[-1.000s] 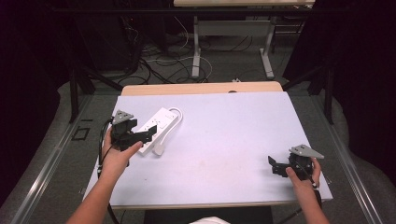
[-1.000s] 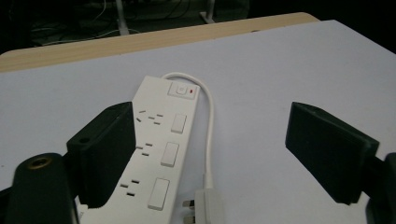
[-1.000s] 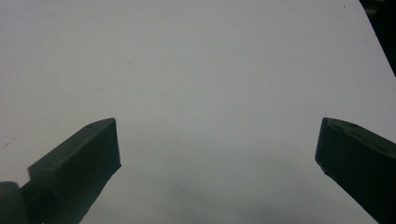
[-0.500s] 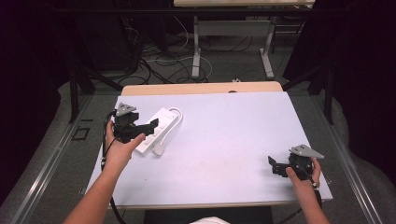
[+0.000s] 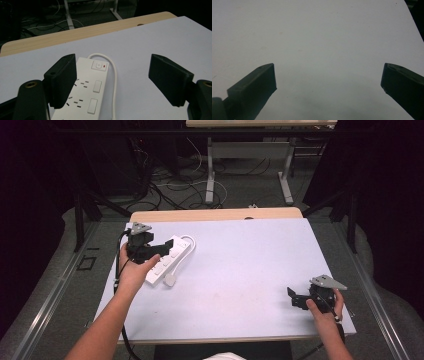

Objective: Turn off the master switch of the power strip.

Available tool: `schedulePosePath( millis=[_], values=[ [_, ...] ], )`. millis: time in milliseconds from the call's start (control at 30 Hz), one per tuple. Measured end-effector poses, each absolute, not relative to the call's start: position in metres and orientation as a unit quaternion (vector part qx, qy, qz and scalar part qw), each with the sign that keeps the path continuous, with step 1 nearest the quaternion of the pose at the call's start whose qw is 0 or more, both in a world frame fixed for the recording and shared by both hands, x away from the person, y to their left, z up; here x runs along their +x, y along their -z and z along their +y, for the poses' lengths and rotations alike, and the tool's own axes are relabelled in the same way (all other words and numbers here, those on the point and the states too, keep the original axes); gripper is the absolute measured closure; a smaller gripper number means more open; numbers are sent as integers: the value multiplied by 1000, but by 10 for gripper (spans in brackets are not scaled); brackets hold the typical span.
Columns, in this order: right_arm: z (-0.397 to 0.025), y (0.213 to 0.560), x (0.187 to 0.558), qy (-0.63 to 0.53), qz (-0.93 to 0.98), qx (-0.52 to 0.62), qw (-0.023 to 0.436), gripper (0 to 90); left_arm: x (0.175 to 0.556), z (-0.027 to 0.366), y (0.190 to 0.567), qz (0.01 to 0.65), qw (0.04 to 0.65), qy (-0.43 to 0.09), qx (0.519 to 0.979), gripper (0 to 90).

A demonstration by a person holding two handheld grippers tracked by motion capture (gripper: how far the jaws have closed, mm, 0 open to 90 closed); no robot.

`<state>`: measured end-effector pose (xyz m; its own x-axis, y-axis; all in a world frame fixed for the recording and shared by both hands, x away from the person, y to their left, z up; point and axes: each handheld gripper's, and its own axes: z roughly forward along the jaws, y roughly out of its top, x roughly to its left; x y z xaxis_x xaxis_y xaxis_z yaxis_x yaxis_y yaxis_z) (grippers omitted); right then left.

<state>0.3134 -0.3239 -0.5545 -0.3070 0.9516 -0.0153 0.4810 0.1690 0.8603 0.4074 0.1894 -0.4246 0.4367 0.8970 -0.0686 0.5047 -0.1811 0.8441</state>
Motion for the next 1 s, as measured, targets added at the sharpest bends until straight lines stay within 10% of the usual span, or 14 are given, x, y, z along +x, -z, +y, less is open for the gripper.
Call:
schedulePosePath(
  millis=[1000],
  values=[
    [-324, 555, 313, -391, 705, 511, 297, 0, 448, 167, 419, 486, 405, -215, 744, 435]
  ],
)
